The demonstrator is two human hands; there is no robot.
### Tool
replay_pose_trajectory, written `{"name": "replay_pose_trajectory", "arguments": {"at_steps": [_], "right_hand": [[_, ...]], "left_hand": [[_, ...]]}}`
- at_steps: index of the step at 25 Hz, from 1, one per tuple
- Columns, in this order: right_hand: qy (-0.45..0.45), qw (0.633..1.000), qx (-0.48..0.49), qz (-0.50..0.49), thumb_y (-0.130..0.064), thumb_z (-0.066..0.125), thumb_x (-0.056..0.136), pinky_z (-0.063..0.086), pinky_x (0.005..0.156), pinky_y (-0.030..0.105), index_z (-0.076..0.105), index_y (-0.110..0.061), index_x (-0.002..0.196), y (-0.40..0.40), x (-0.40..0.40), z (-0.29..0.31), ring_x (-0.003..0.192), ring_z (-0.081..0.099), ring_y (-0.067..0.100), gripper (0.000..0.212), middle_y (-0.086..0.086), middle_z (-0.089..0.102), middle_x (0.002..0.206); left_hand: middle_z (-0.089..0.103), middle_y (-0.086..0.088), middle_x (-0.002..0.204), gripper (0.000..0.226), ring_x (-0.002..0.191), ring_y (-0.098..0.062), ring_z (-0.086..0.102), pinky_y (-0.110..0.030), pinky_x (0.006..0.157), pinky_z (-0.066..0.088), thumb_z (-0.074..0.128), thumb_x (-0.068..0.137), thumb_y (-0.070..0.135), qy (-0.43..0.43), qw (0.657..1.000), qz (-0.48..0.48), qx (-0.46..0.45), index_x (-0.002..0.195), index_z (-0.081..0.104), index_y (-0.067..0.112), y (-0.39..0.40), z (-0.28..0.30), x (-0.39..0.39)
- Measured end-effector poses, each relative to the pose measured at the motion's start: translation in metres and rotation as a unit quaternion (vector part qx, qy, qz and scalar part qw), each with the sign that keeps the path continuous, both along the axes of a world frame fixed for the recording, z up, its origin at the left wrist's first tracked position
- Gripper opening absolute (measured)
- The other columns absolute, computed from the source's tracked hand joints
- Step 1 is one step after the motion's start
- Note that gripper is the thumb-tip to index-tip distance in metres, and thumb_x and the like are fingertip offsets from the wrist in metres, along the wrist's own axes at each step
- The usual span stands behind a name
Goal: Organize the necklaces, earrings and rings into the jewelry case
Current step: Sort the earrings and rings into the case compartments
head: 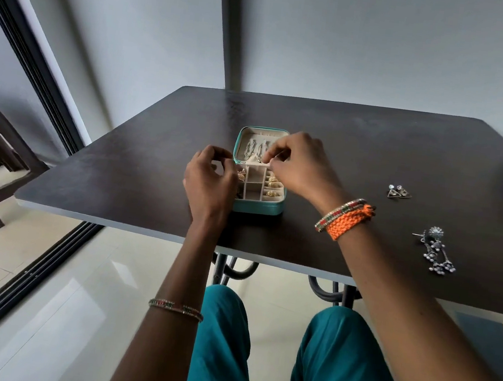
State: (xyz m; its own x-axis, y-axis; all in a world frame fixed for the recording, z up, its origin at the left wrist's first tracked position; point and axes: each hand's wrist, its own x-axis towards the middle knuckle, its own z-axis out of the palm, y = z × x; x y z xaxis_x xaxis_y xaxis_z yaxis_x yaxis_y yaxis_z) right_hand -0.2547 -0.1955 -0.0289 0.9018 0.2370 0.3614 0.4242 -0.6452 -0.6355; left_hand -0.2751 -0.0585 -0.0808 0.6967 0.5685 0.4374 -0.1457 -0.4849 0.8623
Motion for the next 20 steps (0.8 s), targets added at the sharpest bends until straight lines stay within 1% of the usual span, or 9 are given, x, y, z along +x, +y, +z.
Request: {"name": "replay_pose_trajectory", "arguments": {"at_steps": [3, 5, 7, 9, 10, 12, 14, 17, 20], "right_hand": [[-0.008, 1.000, -0.009, -0.017, -0.009, 0.060, 0.083, 0.052, 0.073, 0.027, 0.074, -0.022, 0.081, -0.037, -0.011, 0.005, 0.078, 0.064, 0.009, 0.019, -0.006, 0.068, 0.081], [-0.021, 0.999, -0.007, -0.050, -0.011, 0.060, 0.083, 0.047, 0.073, 0.020, 0.074, -0.024, 0.081, -0.067, -0.014, 0.007, 0.078, 0.062, 0.007, 0.020, -0.006, 0.069, 0.081], [-0.036, 0.996, 0.004, -0.081, -0.010, 0.060, 0.083, 0.042, 0.067, 0.011, 0.075, -0.024, 0.081, -0.100, -0.013, 0.008, 0.077, 0.060, 0.003, 0.020, -0.008, 0.068, 0.078], [-0.029, 0.993, 0.033, -0.111, -0.010, 0.061, 0.083, 0.040, 0.062, 0.006, 0.075, -0.022, 0.081, -0.137, -0.003, 0.004, 0.073, 0.058, 0.001, 0.018, -0.009, 0.067, 0.076], [-0.013, 0.991, 0.050, -0.125, -0.010, 0.062, 0.083, 0.040, 0.062, 0.008, 0.074, -0.022, 0.081, -0.155, 0.005, 0.000, 0.072, 0.057, 0.001, 0.017, -0.011, 0.066, 0.074], [0.045, 0.986, 0.071, -0.147, -0.013, 0.062, 0.084, 0.043, 0.060, 0.016, 0.072, -0.022, 0.078, -0.188, 0.023, -0.011, 0.070, 0.057, 0.007, 0.015, -0.009, 0.066, 0.073], [0.103, 0.979, 0.072, -0.159, -0.019, 0.063, 0.085, 0.047, 0.058, 0.024, 0.071, -0.019, 0.075, -0.207, 0.037, -0.025, 0.066, 0.057, 0.013, 0.013, 0.001, 0.068, 0.075], [0.091, 0.979, 0.060, -0.169, -0.038, 0.066, 0.083, 0.045, 0.062, 0.025, 0.073, -0.017, 0.072, -0.215, 0.048, -0.039, 0.057, 0.055, 0.004, 0.025, -0.005, 0.068, 0.067], [0.079, 0.982, 0.041, -0.169, -0.042, 0.070, 0.076, 0.048, 0.067, 0.027, 0.073, -0.023, 0.070, -0.214, 0.054, -0.043, 0.070, 0.062, 0.005, 0.021, -0.011, 0.070, 0.070]], "left_hand": [[0.068, 0.004, 0.089, 0.019, 0.089, -0.020, 0.057, -0.038, 0.081, 0.044, 0.048, 0.078, 0.028, -0.045, 0.990, 0.023, 0.132, 0.081, 0.065, 0.021, -0.028, 0.008, -0.014], [0.068, 0.003, 0.088, 0.017, 0.087, -0.021, 0.055, -0.034, 0.078, 0.041, 0.050, 0.078, 0.026, -0.091, 0.982, -0.026, 0.162, 0.081, 0.065, 0.019, -0.060, 0.018, -0.020], [0.068, 0.003, 0.085, 0.012, 0.084, -0.019, 0.056, -0.030, 0.076, 0.041, 0.055, 0.079, 0.019, -0.095, 0.976, -0.111, 0.161, 0.081, 0.067, 0.018, -0.096, 0.022, -0.017], [0.069, 0.002, 0.085, 0.013, 0.079, -0.015, 0.058, -0.028, 0.072, 0.045, 0.056, 0.083, 0.018, -0.029, 0.972, -0.191, 0.135, 0.086, 0.069, 0.017, -0.126, 0.020, -0.006], [0.070, 0.001, 0.086, 0.015, 0.077, -0.015, 0.060, -0.027, 0.071, 0.047, 0.056, 0.086, 0.019, 0.025, 0.968, -0.222, 0.114, 0.090, 0.070, 0.016, -0.137, 0.017, 0.003], [0.072, -0.004, 0.095, 0.020, 0.088, -0.019, 0.064, -0.027, 0.077, 0.048, 0.055, 0.090, 0.022, 0.124, 0.957, -0.247, 0.093, 0.098, 0.070, 0.014, -0.157, 0.010, 0.023], [0.071, -0.006, 0.104, 0.023, 0.103, -0.025, 0.061, -0.031, 0.087, 0.044, 0.052, 0.092, 0.026, 0.179, 0.947, -0.243, 0.109, 0.103, 0.070, 0.016, -0.172, 0.004, 0.041], [0.071, -0.004, 0.104, 0.027, 0.109, -0.028, 0.056, -0.036, 0.090, 0.033, 0.048, 0.094, 0.037, 0.188, 0.939, -0.223, 0.182, 0.100, 0.071, 0.023, -0.187, -0.004, 0.057], [0.072, 0.003, 0.095, 0.036, 0.105, -0.023, 0.056, -0.036, 0.084, 0.026, 0.051, 0.086, 0.058, 0.175, 0.936, -0.210, 0.221, 0.094, 0.072, 0.030, -0.193, -0.006, 0.063]]}}
